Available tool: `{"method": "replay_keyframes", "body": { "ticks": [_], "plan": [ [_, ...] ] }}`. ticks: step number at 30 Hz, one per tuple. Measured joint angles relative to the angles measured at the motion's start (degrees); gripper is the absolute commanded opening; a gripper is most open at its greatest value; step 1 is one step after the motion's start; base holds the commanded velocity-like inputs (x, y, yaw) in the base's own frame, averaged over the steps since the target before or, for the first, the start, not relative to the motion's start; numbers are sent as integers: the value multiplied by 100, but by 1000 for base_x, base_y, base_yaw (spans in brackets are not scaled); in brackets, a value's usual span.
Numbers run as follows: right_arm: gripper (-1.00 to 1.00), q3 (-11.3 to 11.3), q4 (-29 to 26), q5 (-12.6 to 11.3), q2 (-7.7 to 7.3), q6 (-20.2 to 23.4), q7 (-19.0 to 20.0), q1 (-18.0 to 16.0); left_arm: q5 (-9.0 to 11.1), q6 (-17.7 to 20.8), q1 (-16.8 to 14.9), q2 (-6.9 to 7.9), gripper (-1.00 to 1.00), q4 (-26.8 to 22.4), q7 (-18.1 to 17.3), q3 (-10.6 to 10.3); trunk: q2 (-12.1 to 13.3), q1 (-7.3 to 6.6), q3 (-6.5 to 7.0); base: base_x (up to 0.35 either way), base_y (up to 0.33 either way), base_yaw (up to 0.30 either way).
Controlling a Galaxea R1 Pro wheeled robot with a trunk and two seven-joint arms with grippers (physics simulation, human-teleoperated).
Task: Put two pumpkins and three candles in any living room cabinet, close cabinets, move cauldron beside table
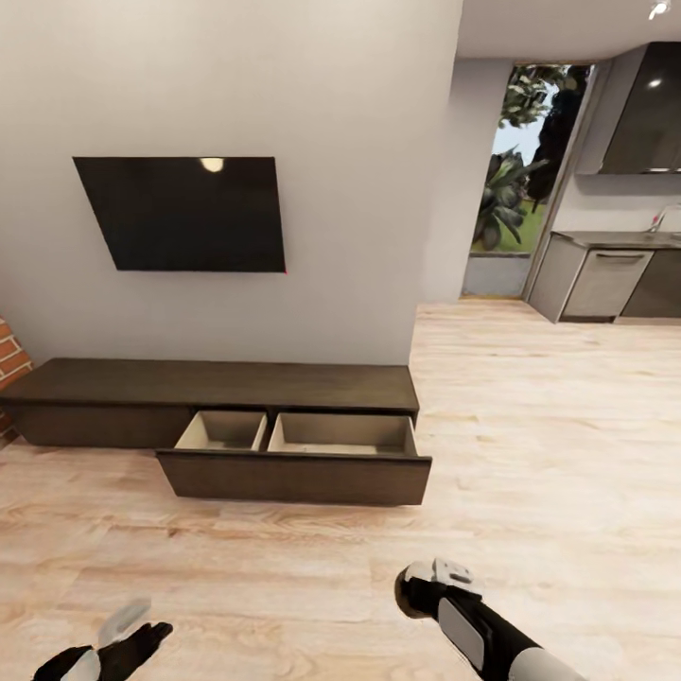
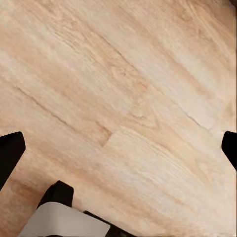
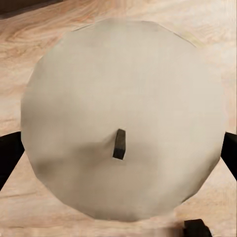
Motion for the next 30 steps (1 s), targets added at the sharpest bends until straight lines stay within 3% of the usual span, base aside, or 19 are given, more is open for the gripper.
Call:
{"method": "replay_keyframes", "body": {
  "ticks": [2, 4, 5, 7, 10, 12, 16, 19, 30],
  "plan": [
    [-100, -42, -761, -22, 23, 939, -573, 3, 0, 948, 109, 388, 100, -1347, 41, 21, 1, 0, 0, 166, 3, 0],
    [-100, -51, -1607, 9, 28, 1522, -1137, -2, 21, 1564, 398, 618, 100, -2669, 95, 61, 0, -1, 1, 189, 1, 0],
    [-100, -55, -2090, 9, 28, 1879, -1533, 2, 35, 1996, 622, 724, 100, -3540, 257, 179, 1, -1, -1, 198, 0, 0],
    [-100, -52, -3101, -73, 35, 2321, -2079, 0, 9, 3021, 921, 779, 100, -5377, 904, 631, 0, -1, 1, 170, 0, 0],
    [-100, -49, -3797, -304, 38, 2679, -2405, 0, 92, 3769, 1048, 712, 100, -6628, 1542, 1127, 0, 0, 0, 120, 0, 0],
    [-100, -50, -4023, -354, 33, 2792, -2564, 1, 193, 3885, 1069, 666, 100, -6828, 1649, 1254, 1, 0, 0, 120, 0, 0],
    [-100, -50, -4225, -408, 36, 2910, -2724, 3, 744, 3953, 1082, 642, 100, -6943, 1717, 1400, 1, 0, -1, 164, 0, 0],
    [-100, -50, -4251, -414, 38, 2919, -2739, 3, 1043, 3960, 1087, 644, 100, -6953, 1724, 1453, 1, -1, -1, 252, 0, 0],
    [-100, -50, -4282, -416, 37, 2923, -2691, 3, 1278, 3969, 1100, 663, 100, -6943, 1720, 1491, 1, -1, -1, 269, 0, 0]
  ]
}}
